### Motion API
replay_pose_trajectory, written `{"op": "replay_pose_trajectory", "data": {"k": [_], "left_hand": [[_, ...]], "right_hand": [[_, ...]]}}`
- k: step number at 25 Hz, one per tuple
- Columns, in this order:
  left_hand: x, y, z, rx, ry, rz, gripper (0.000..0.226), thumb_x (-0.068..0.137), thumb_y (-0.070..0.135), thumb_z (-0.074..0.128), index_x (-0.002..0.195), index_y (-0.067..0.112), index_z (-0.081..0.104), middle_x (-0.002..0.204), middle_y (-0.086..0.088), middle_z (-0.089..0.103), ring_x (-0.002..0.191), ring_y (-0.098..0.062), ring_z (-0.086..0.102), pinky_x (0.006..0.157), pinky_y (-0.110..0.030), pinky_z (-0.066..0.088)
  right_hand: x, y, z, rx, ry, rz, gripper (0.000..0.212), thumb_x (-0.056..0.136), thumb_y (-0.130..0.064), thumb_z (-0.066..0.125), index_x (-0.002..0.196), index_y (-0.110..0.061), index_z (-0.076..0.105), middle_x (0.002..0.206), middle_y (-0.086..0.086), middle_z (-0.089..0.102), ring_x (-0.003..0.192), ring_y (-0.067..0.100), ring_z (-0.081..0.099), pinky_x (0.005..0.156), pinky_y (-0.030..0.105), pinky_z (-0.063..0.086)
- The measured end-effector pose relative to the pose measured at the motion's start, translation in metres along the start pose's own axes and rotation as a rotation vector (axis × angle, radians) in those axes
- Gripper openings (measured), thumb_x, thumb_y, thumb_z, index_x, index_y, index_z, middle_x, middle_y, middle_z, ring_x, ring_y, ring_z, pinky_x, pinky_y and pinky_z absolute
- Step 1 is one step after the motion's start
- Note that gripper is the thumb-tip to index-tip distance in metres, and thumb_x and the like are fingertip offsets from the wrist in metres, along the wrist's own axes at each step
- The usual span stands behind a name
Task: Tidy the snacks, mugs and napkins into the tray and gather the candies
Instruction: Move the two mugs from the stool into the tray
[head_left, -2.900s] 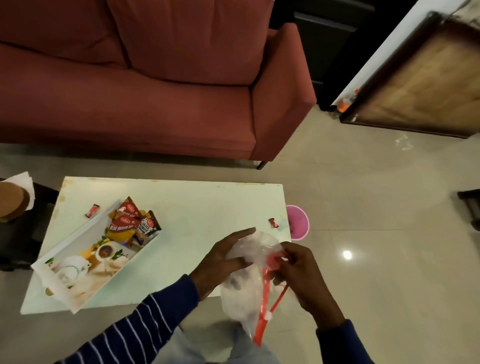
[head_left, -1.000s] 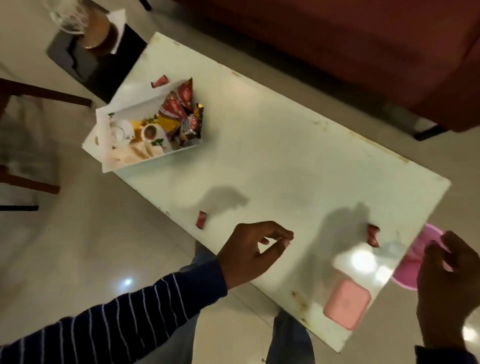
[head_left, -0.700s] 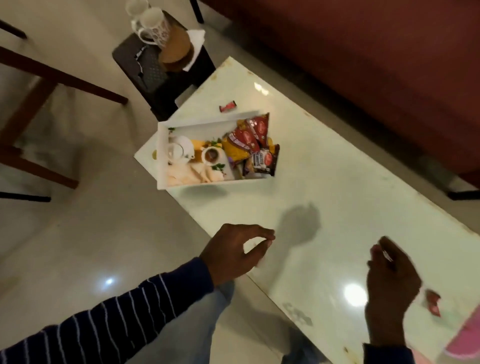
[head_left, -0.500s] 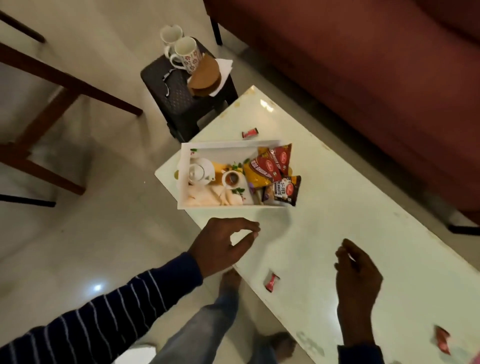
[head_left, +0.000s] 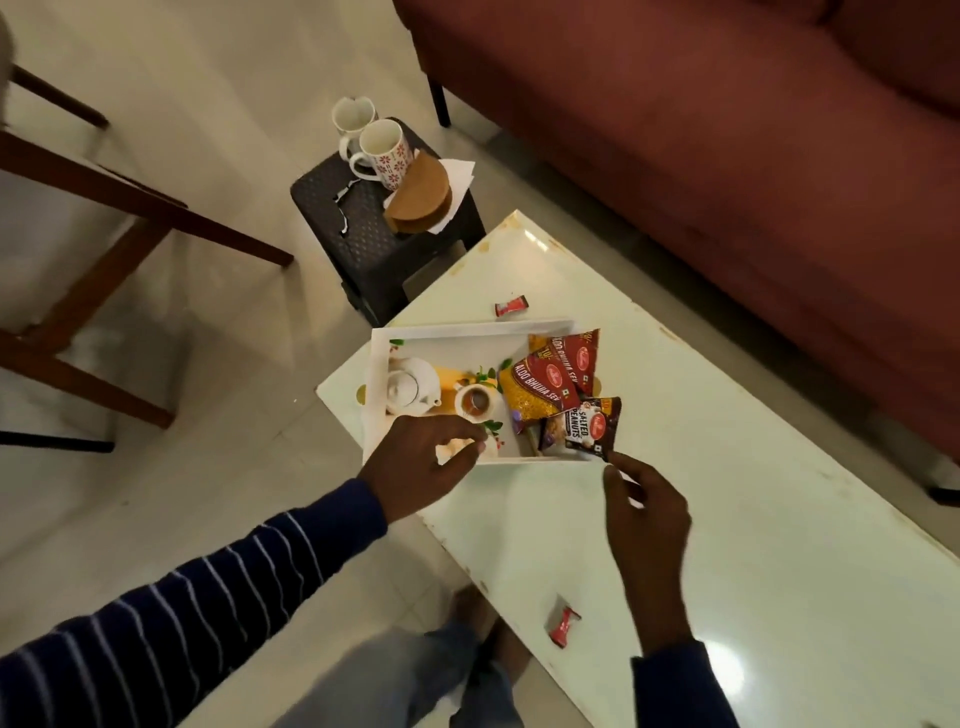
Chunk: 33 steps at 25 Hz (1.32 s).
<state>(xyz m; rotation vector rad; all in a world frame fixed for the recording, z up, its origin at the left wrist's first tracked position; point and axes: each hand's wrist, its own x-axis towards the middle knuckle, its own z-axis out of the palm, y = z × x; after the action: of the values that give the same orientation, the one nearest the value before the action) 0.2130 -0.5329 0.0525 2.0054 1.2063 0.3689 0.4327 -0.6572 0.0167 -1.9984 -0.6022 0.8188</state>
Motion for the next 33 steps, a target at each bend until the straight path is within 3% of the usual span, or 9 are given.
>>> {"op": "replay_pose_trajectory", "data": {"k": [4,7,12,16,20,25,28,31,33], "left_hand": [[0.024,-0.011,-0.025,0.009,0.071,-0.067,0.015,0.088,0.023,0.073,0.103,0.023,0.076,0.1,0.013,0.074,0.084,0.014,0.06,0.064,-0.005,0.046],[0.055,-0.04,-0.061,0.031,0.143,-0.075,0.016,0.087,0.017,0.074,0.102,0.018,0.077,0.098,0.016,0.071,0.084,0.022,0.058,0.068,-0.001,0.046],[0.142,-0.132,-0.136,0.091,0.201,-0.115,0.015,0.09,0.02,0.07,0.101,0.012,0.075,0.091,0.005,0.073,0.074,0.012,0.06,0.068,-0.001,0.044],[0.204,-0.206,-0.19,-0.013,0.233,-0.139,0.017,0.089,0.019,0.072,0.103,0.01,0.074,0.09,0.006,0.072,0.078,0.014,0.063,0.071,0.0,0.046],[0.268,-0.249,-0.214,-0.165,0.21,-0.217,0.037,0.088,0.021,0.074,0.121,0.005,0.068,0.109,-0.009,0.074,0.092,-0.004,0.068,0.08,-0.006,0.05],[0.351,-0.285,-0.218,-0.203,0.153,-0.306,0.063,0.086,0.035,0.074,0.14,0.011,0.051,0.132,-0.009,0.063,0.118,-0.019,0.061,0.097,-0.037,0.054],[0.374,-0.292,-0.207,-0.203,0.168,-0.314,0.062,0.085,0.033,0.076,0.139,0.012,0.053,0.128,-0.008,0.065,0.117,-0.02,0.062,0.097,-0.033,0.052],[0.388,-0.303,-0.197,-0.201,0.207,-0.303,0.053,0.086,0.03,0.075,0.133,0.013,0.058,0.121,-0.006,0.069,0.111,-0.018,0.065,0.089,-0.027,0.051],[0.398,-0.309,-0.195,-0.199,0.225,-0.295,0.048,0.087,0.028,0.074,0.131,0.013,0.06,0.118,-0.006,0.07,0.106,-0.017,0.067,0.089,-0.029,0.054]], "right_hand": [[0.001,-0.043,0.036,0.074,-0.065,-0.01,0.016,0.093,-0.007,0.067,0.103,-0.017,0.074,0.097,-0.003,0.069,0.087,0.004,0.064,0.06,-0.002,0.043],[0.015,-0.076,0.084,0.117,-0.143,0.005,0.017,0.093,-0.008,0.067,0.1,-0.022,0.071,0.097,-0.02,0.063,0.087,-0.001,0.063,0.064,0.001,0.047],[0.061,-0.114,0.196,0.063,-0.157,-0.034,0.017,0.094,-0.009,0.065,0.103,-0.022,0.072,0.094,-0.016,0.068,0.084,-0.016,0.062,0.067,0.003,0.047],[0.101,-0.158,0.295,-0.017,-0.146,0.007,0.016,0.094,-0.012,0.064,0.105,-0.02,0.074,0.099,-0.011,0.072,0.084,-0.006,0.065,0.067,0.001,0.043],[0.164,-0.214,0.361,-0.104,-0.147,-0.073,0.017,0.095,-0.012,0.065,0.109,-0.016,0.074,0.104,-0.002,0.074,0.087,-0.001,0.065,0.069,0.001,0.045],[0.265,-0.267,0.419,-0.308,-0.197,-0.12,0.044,0.091,-0.021,0.071,0.134,-0.019,0.059,0.134,-0.003,0.062,0.106,0.007,0.06,0.081,0.013,0.048],[0.304,-0.281,0.444,-0.411,-0.288,-0.142,0.071,0.084,-0.023,0.079,0.146,-0.023,0.044,0.148,-0.003,0.049,0.127,0.017,0.052,0.098,0.03,0.042],[0.327,-0.28,0.463,-0.465,-0.339,-0.216,0.082,0.079,-0.026,0.083,0.148,-0.021,0.039,0.152,0.0,0.046,0.132,0.017,0.048,0.097,0.025,0.033],[0.338,-0.276,0.473,-0.453,-0.372,-0.263,0.084,0.076,-0.025,0.086,0.146,-0.021,0.04,0.148,0.0,0.049,0.122,0.009,0.047,0.099,0.025,0.038]]}}
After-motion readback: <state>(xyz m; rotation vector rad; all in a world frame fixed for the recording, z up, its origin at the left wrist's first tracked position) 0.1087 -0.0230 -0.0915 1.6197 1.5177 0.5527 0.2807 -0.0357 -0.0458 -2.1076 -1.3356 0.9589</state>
